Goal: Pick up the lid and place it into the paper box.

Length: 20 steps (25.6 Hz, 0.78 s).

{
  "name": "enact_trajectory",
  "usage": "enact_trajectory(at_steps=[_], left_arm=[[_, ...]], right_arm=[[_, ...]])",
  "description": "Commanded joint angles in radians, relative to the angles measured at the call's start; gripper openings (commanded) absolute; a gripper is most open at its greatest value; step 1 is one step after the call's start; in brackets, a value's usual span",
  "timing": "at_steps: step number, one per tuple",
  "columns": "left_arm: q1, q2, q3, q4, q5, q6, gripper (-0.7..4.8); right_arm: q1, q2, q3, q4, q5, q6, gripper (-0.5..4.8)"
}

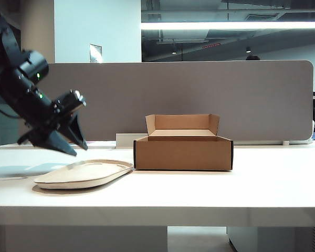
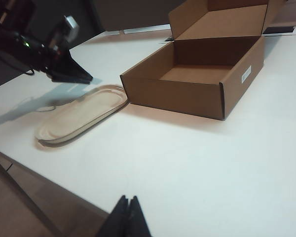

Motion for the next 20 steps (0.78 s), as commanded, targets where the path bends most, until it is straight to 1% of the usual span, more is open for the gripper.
enact_trajectory(at_steps=[1, 2, 6, 10, 12, 15, 18, 20], left_arm=[[0.0, 0.038, 0.007, 0.076, 0.007, -0.006, 1.54], [0.0, 0.05, 0.007, 0.105, 0.005, -0.006, 1.54], [0.0, 0.06, 0.007, 0.144, -0.014, -0.006, 1.53], [0.0, 0.074, 0.007, 0.159, -0.006, -0.006, 1.52], [0.0, 0.083, 0.006, 0.146, -0.006, -0.005, 1.49], [0.0, 0.095, 0.006, 0.137, 0.031, -0.006, 1.46], [-0.001, 0.104, 0.006, 0.123, 0.09, -0.006, 1.46], [-0.001, 0.106, 0.006, 0.111, 0.102, -0.002, 1.42]], right_arm=[[0.0, -0.001, -0.004, 0.008, 0.0, 0.001, -0.08], [0.0, -0.001, -0.004, 0.008, 0.0, 0.002, -0.08], [0.0, -0.001, -0.004, 0.008, 0.0, 0.002, -0.08], [0.0, -0.001, -0.004, 0.008, 0.0, 0.002, -0.08], [0.0, -0.001, -0.004, 0.008, 0.001, 0.002, -0.08], [0.0, -0.001, -0.004, 0.007, 0.001, 0.002, -0.08], [0.0, 0.0, -0.004, 0.007, 0.001, 0.002, -0.08], [0.0, 0.0, -0.004, 0.007, 0.001, 0.002, -0.08]])
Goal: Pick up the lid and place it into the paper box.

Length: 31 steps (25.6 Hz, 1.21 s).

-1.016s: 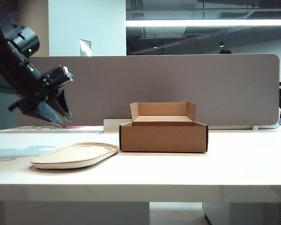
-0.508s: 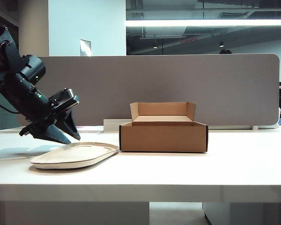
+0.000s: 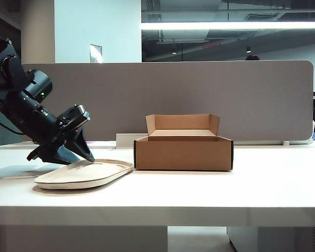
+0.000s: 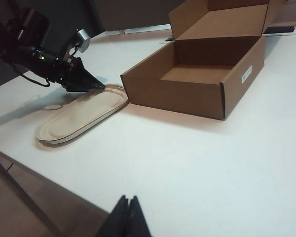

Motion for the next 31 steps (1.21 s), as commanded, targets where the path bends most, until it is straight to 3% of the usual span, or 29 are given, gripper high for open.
enact_trajectory(at_steps=[1, 7, 22, 31], left_arm=[[-0.001, 0.0, 0.003, -0.023, 0.036, 0.005, 1.4], [-0.001, 0.0, 0.003, -0.062, 0.036, 0.031, 0.16], [0.01, -0.025, 0.003, -0.074, 0.034, 0.053, -0.06], [0.074, -0.089, 0.049, -0.143, 0.059, 0.043, -0.06]], right_arm=[[0.0, 0.0, -0.004, 0.007, 0.001, 0.001, -0.08], [0.0, 0.0, -0.004, 0.007, 0.0, 0.001, -0.08], [0.0, 0.0, -0.004, 0.007, 0.001, 0.001, -0.08], [0.0, 0.0, -0.004, 0.007, 0.001, 0.001, -0.08]])
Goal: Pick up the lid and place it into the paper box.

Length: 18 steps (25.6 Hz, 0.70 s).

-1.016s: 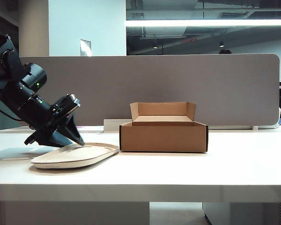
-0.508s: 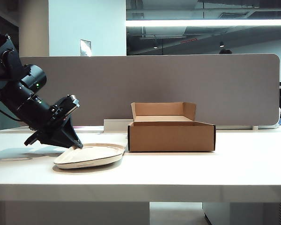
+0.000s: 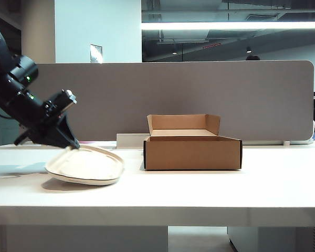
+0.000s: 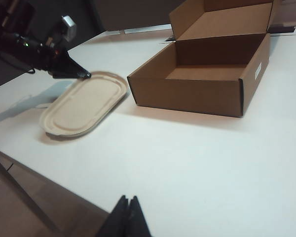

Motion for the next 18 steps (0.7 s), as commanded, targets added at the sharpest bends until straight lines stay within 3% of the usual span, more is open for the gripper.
enact_trajectory(at_steps=[1, 6, 18], left_arm=[[0.018, -0.011, 0.033, -0.05, 0.039, 0.0, -0.06], [0.024, -0.013, 0.091, -0.092, 0.083, -0.003, -0.06], [0.005, -0.013, 0.264, -0.075, 0.143, -0.138, -0.06]], right_arm=[[0.0, 0.0, -0.004, 0.007, 0.002, 0.001, -0.08], [0.0, 0.0, -0.004, 0.007, 0.001, 0.001, -0.08], [0.0, 0.0, -0.004, 0.007, 0.002, 0.0, -0.08]])
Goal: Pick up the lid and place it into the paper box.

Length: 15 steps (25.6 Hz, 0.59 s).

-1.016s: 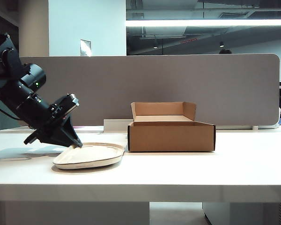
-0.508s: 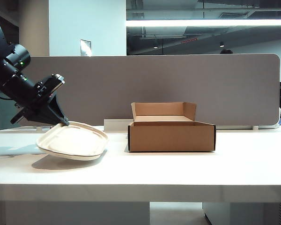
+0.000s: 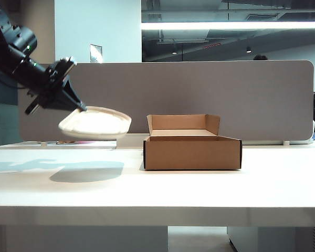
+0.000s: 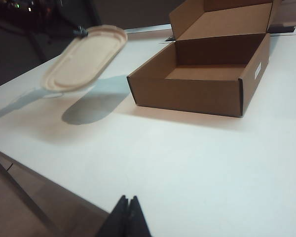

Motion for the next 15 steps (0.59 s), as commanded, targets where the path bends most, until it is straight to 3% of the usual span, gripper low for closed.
enact_trajectory(at_steps=[1, 7, 11, 13, 15], left_arm=[[-0.023, -0.008, 0.047, 0.043, 0.016, -0.062, -0.06], [-0.117, -0.007, 0.101, 0.151, -0.095, -0.106, -0.06], [-0.211, -0.006, 0.11, 0.259, -0.251, -0.105, -0.06], [-0.279, 0.002, 0.11, 0.359, -0.397, -0.105, -0.06], [-0.317, 0.018, 0.111, 0.428, -0.452, -0.106, -0.06]], right_arm=[[0.0, 0.0, -0.004, 0.007, 0.003, 0.001, -0.08], [0.0, 0.0, -0.004, 0.007, 0.012, 0.0, -0.08], [0.0, 0.0, -0.004, 0.008, 0.011, 0.001, -0.08], [0.0, 0.0, -0.004, 0.008, 0.012, 0.001, -0.08], [0.0, 0.0, -0.004, 0.008, 0.012, 0.001, -0.08]])
